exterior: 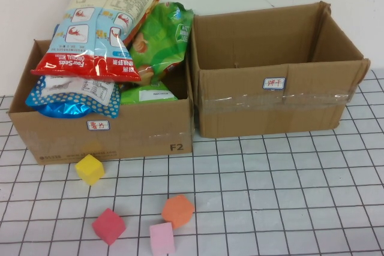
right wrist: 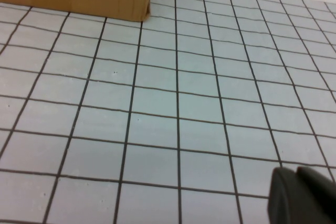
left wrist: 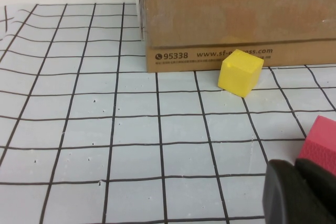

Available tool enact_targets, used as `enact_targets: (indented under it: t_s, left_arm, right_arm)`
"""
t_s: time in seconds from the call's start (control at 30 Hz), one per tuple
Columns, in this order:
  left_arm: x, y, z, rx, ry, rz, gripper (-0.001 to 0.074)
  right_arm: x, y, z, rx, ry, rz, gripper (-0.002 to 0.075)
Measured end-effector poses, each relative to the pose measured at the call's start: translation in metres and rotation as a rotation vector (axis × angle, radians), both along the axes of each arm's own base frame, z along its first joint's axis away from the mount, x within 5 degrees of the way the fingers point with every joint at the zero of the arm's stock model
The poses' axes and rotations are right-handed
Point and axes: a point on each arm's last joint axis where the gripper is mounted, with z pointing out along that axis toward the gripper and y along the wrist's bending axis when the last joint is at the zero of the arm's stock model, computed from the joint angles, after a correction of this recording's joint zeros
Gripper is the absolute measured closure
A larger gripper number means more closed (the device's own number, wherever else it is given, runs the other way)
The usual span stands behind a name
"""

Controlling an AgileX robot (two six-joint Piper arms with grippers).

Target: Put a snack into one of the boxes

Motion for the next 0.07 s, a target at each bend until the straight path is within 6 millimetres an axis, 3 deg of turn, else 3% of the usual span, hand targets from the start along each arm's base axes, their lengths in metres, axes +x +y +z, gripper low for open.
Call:
enact_targets:
  t_s: [0.07]
  left_arm:
    - [0.0000, 0.0000, 0.0000, 0.000, 0.000, 0.000, 0.0736]
  right_arm:
    - [0.0000, 0.0000, 0.0000, 0.000, 0.000, 0.000, 0.0727]
